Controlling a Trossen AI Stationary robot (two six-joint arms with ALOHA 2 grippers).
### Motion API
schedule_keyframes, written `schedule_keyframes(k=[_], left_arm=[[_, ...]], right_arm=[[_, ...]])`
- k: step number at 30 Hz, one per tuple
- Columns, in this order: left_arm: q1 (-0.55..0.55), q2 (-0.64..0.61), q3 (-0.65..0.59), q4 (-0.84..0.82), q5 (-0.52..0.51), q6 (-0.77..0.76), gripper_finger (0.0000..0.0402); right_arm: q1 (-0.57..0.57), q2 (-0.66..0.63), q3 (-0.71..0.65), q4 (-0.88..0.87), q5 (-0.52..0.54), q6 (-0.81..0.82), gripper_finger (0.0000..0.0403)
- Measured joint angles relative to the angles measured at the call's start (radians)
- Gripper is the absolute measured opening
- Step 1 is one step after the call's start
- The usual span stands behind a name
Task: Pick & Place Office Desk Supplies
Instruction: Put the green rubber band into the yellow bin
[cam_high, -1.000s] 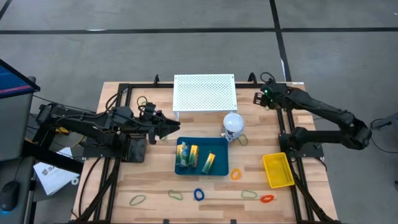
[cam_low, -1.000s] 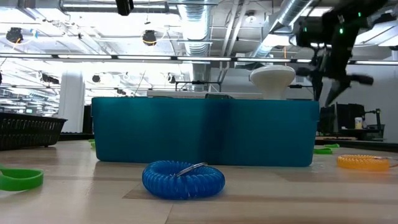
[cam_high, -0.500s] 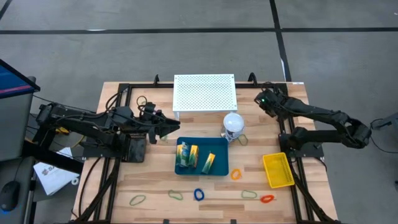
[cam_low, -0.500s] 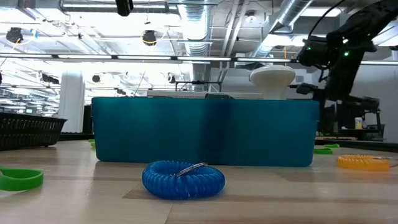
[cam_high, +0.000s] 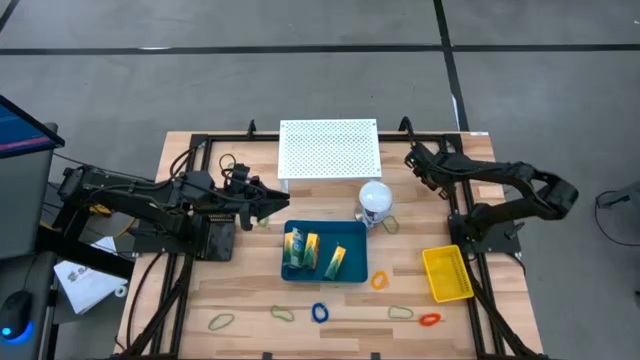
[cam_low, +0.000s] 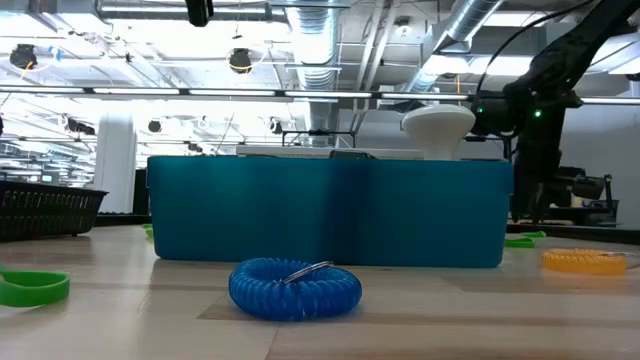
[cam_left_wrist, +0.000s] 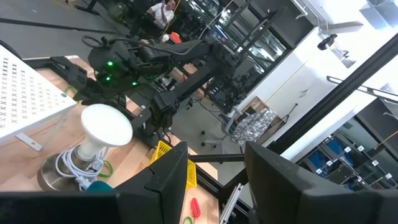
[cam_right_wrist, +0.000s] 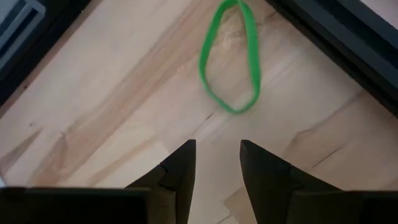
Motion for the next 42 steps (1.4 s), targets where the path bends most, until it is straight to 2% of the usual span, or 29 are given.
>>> schedule_keyframes(k=[12, 21, 31, 35, 42], left_arm=[[0.0, 0.0, 0.0, 0.0, 0.001, -0.003, 0.0155], [0.0, 0.0, 0.0, 0.0, 0.013, -0.001, 0.0155], [0.0, 0.0, 0.0, 0.0, 0.019, 0.006, 0.0155], [0.0, 0.0, 0.0, 0.0, 0.033, 0.021, 0.0155], [-0.001, 0.0, 0.0, 0.0, 0.033, 0.0, 0.0155]], right_arm=[[-0.045, 0.074, 0.038, 0.005, 0.007, -0.016, 0.0123], [-0.099, 0.076, 0.039, 0.006, 0.013, -0.008, 0.0123], [-0.113, 0.076, 0.04, 0.006, 0.031, -0.008, 0.0123], [-0.113, 0.119, 0.04, 0.029, 0.006, -0.007, 0.0123], [-0.098, 0.176, 0.045, 0.029, 0.01, 0.092, 0.0123]])
